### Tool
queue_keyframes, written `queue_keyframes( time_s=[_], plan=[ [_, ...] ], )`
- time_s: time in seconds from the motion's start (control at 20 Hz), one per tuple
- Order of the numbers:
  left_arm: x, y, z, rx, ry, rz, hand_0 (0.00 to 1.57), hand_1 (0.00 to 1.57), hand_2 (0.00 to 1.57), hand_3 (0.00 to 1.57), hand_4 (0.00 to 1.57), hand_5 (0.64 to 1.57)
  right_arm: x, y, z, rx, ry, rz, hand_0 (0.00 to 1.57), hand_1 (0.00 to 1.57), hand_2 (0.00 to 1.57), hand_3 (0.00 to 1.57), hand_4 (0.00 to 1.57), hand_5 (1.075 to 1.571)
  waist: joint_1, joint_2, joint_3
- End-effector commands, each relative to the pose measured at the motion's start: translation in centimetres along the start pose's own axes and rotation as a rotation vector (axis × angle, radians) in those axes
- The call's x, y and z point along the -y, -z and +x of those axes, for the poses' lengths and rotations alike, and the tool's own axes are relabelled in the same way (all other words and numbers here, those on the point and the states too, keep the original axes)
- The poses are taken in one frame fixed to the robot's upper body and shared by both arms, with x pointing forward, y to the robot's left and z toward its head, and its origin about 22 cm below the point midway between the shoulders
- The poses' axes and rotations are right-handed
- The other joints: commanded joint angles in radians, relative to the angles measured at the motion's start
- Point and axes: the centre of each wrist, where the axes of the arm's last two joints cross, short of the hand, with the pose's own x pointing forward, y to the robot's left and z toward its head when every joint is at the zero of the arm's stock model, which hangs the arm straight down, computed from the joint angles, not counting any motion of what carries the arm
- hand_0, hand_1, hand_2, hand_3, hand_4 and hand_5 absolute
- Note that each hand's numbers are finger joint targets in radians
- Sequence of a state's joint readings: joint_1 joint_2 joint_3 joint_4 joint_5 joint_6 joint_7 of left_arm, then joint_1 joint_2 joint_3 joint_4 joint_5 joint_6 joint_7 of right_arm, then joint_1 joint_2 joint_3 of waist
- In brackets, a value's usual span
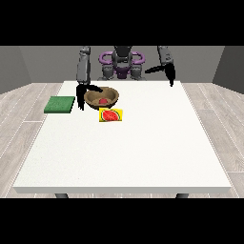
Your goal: Pick the cup and pour the ball into the bowl, then pick the bowl and place it on the pad
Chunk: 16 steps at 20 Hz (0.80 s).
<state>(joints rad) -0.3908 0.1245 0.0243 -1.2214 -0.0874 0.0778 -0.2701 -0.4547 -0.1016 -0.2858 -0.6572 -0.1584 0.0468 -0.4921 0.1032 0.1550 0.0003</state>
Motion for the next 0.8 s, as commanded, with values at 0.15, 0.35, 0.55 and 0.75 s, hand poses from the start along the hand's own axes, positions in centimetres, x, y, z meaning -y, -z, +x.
queue_keyframes(
  time_s=[0.15,0.35,0.55,0.75],
  plan=[
    [0.9,0.4,2.1,0.095,-0.017,-0.050,0.00,0.00,0.00,0.00,0.08,1.571,3.0,-2.8,-3.0,-0.215,-0.086,-0.242,1.45,1.45,1.57,0.00,0.47,1.512,0.076,0.075,-0.0001],
    [1.4,1.0,2.6,0.083,-0.019,-0.082,0.00,0.00,0.00,0.00,0.57,1.549,5.6,-4.0,-2.9,-0.230,-0.463,-0.269,1.57,1.57,1.57,1.57,0.92,1.536,0.108,0.070,-0.0049],
    [1.0,0.7,1.6,0.047,-0.030,-0.090,0.00,0.00,0.00,0.00,0.76,1.507,4.3,-2.7,-1.9,-0.229,-0.585,-0.331,1.57,1.57,1.57,1.40,0.92,1.565,0.115,0.018,-0.0053],
    [-1.2,-0.5,-0.8,-0.067,-0.044,-0.057,0.00,0.00,0.00,0.00,0.96,1.423,1.5,-1.3,-1.1,-0.347,-0.613,-0.319,1.57,1.57,1.57,1.05,0.86,1.567,0.076,-0.121,-0.0040]
  ],
)
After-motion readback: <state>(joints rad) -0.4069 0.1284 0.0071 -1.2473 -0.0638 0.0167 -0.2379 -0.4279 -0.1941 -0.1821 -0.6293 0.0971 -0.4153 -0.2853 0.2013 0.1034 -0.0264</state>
